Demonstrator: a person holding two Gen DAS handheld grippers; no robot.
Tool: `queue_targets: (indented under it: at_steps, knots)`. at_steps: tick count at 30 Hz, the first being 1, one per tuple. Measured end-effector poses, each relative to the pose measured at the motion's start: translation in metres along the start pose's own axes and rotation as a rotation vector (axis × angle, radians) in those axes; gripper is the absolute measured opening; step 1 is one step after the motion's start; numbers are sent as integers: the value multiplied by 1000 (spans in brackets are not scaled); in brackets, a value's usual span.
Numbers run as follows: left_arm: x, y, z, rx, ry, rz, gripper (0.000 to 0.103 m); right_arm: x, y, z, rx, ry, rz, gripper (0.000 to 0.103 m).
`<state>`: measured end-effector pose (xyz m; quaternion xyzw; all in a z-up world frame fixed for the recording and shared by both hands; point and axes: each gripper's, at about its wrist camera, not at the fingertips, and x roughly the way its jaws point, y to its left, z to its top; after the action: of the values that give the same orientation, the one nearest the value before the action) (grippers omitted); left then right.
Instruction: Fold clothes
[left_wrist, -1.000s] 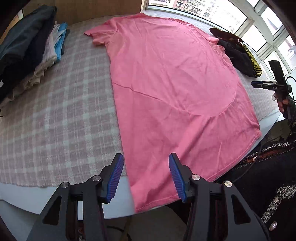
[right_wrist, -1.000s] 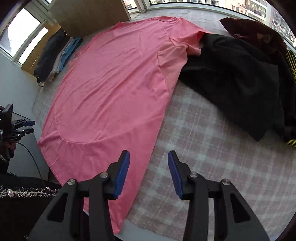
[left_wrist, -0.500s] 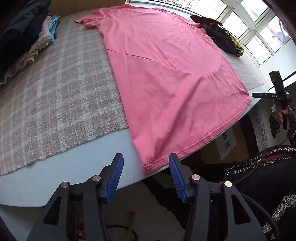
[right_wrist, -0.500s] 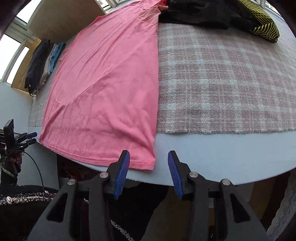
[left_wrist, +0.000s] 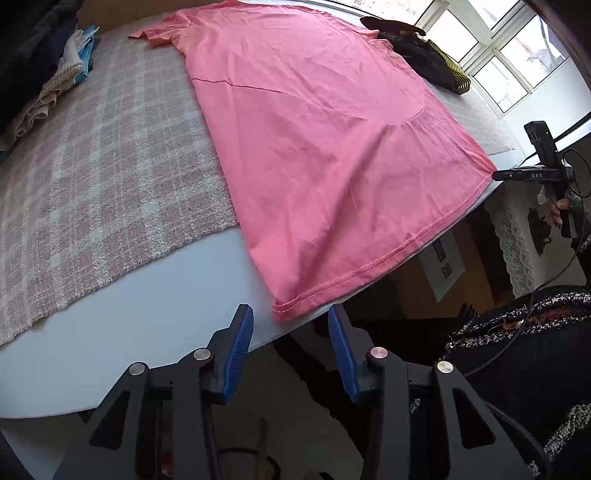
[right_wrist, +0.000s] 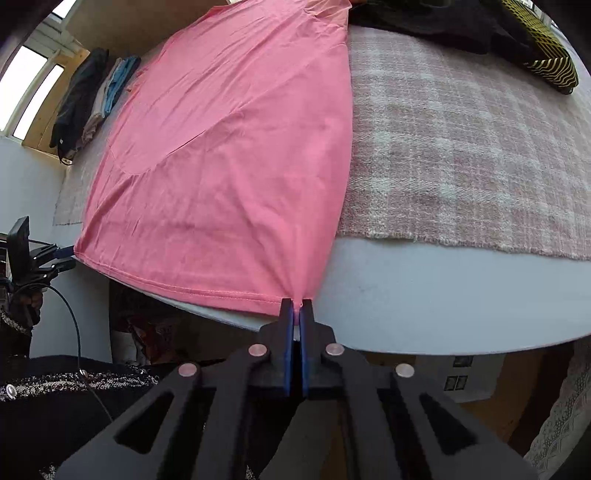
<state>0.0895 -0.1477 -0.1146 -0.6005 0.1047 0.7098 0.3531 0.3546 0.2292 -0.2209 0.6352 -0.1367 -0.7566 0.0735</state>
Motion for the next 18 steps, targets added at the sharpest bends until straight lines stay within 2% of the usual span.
queue_targets:
  at_steps: [3,7,10,12,13,14,15,18]
  knots:
    - [-5,-2,-4,-1,-15,1,31,-11,-11,-1,28,-12,-21,3]
    - [-13,5,-3,-51,-56,-66,35,-8,-7,-1,14,11,-23,3]
    - [-2,4,2,-47,-26,-68,35,-6,-4,1,0,17,-21,3]
    - [8,2,4,-47,1,-70,31,-7,-6,3,5,13,-23,3]
    - [9,0,5,-40,-7,-72,22,-7,-8,4,9,12,-23,3]
    - [12,-1,6,-37,-4,-86,5,-7,-10,5,11,12,-21,3]
    - [14,-2,6,-43,14,-101,0,-9,-10,5,9,9,-21,3]
    - [2,-6,6,-44,21,-145,1,-18,-8,4,9,-11,-2,3]
